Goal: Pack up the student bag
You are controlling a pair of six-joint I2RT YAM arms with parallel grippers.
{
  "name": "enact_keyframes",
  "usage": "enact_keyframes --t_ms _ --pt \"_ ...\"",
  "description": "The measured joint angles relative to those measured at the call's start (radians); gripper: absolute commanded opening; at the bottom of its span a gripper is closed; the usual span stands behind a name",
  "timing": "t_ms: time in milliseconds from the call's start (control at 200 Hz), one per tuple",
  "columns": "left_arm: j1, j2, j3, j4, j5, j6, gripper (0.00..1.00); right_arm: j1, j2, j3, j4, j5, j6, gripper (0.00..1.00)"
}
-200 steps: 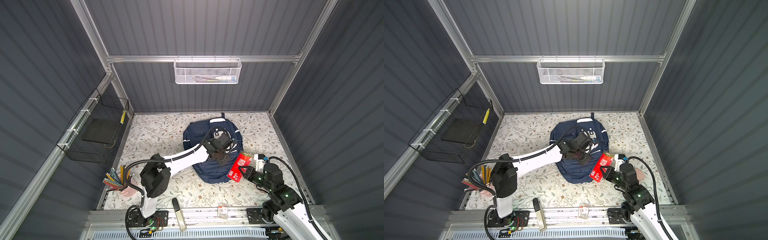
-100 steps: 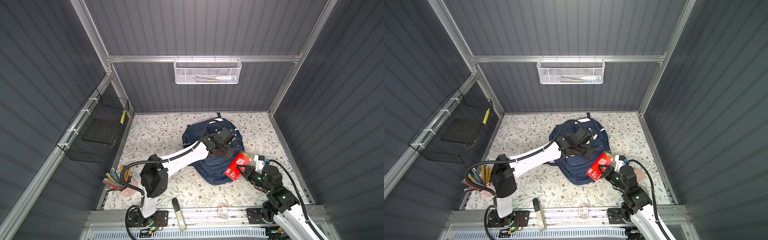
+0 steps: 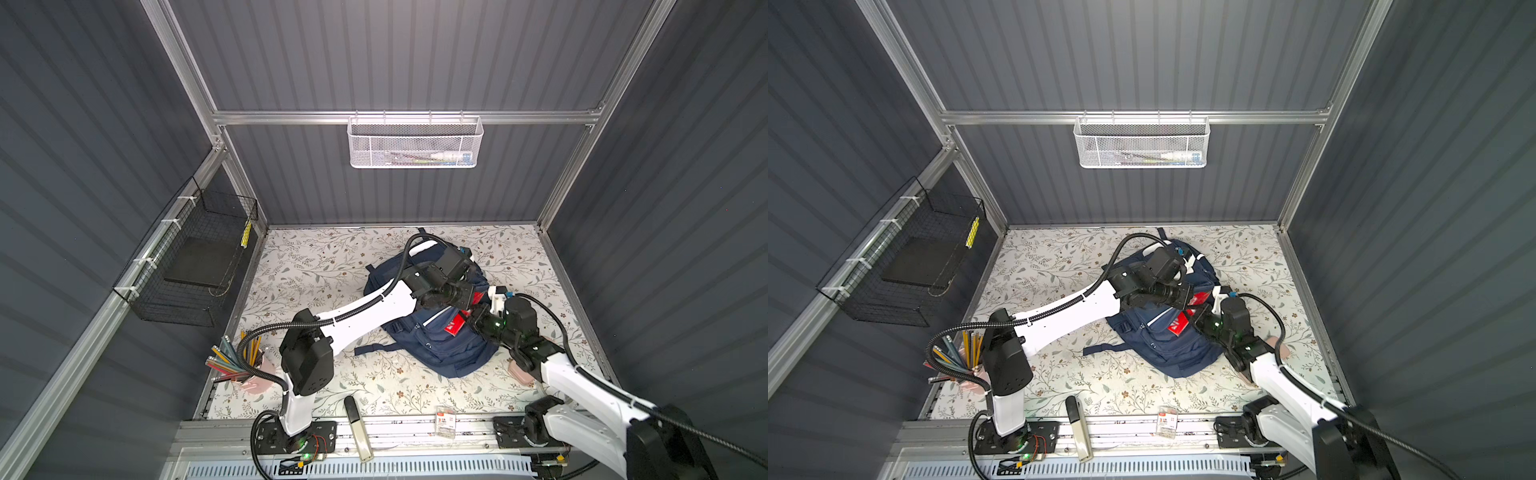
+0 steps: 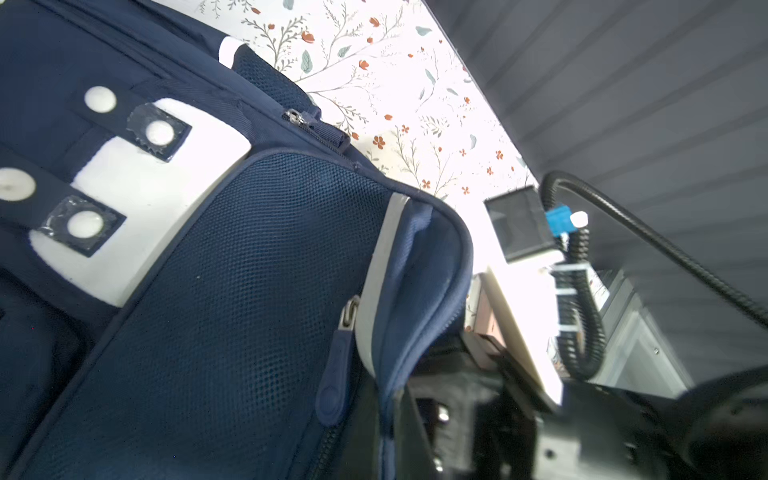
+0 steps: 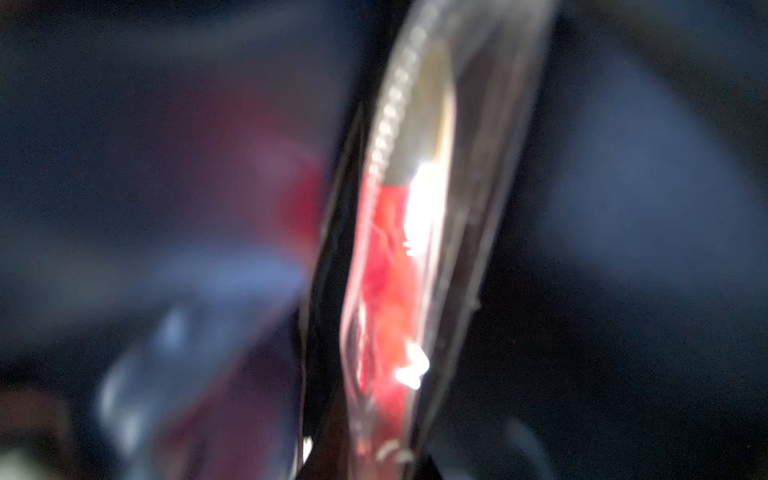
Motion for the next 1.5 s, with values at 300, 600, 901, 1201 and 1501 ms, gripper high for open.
enact_keyframes --t_ms 300,600,901,1201,1501 --pt "0.082 -0.068 -0.071 0.065 0.037 -0.046 0.0 0.029 0.246 0.106 0.175 -0.003 -0.055 0.03" --pt "0.113 -0.071 -0.156 0.191 0.04 -0.124 0.07 0.047 0.443 0.207 0.264 -0.049 -0.114 0.49" --pt "0.118 -0.071 -0.227 0.319 0.05 -0.159 0.21 0.008 0.18 0.211 -0.132 0.045 -0.249 0.68" --pt "0.118 -0.071 -0.288 0.428 0.075 -0.198 0.77 -0.029 -0.148 0.174 -0.539 0.199 -0.391 0.94" --pt "0.229 -0.301 -0.535 0.435 0.098 -0.206 0.96 0.082 -0.387 0.048 -0.7 0.235 -0.399 0.9"
